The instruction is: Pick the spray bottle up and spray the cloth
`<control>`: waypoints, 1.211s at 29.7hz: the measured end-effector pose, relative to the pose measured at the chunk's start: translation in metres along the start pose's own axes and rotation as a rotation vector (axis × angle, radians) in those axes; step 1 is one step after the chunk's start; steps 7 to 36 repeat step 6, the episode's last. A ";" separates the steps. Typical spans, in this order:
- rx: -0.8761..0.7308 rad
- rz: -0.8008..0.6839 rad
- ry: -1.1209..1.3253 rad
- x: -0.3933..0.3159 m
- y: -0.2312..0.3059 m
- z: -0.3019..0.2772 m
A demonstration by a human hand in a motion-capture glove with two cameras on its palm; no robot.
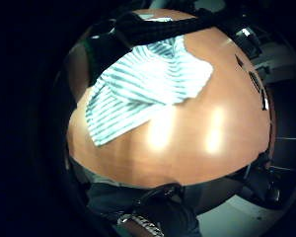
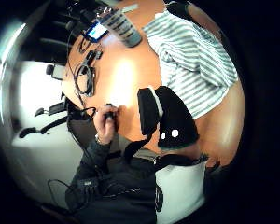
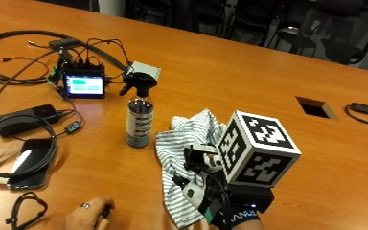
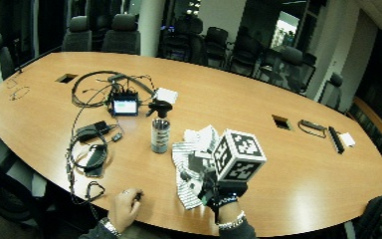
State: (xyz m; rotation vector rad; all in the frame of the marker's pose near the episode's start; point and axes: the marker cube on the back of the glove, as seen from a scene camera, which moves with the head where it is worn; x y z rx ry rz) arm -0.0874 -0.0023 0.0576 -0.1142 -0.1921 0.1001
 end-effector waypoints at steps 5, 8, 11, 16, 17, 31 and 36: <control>-0.041 -0.003 -0.004 0.001 0.002 0.007; -0.046 -0.004 -0.005 0.000 0.002 0.008; -0.046 -0.004 -0.005 0.000 0.002 0.008; -0.046 -0.004 -0.005 0.000 0.002 0.008; -0.046 -0.004 -0.005 0.000 0.002 0.008; -0.046 -0.004 -0.005 0.000 0.002 0.008; -0.046 -0.004 -0.005 0.000 0.002 0.008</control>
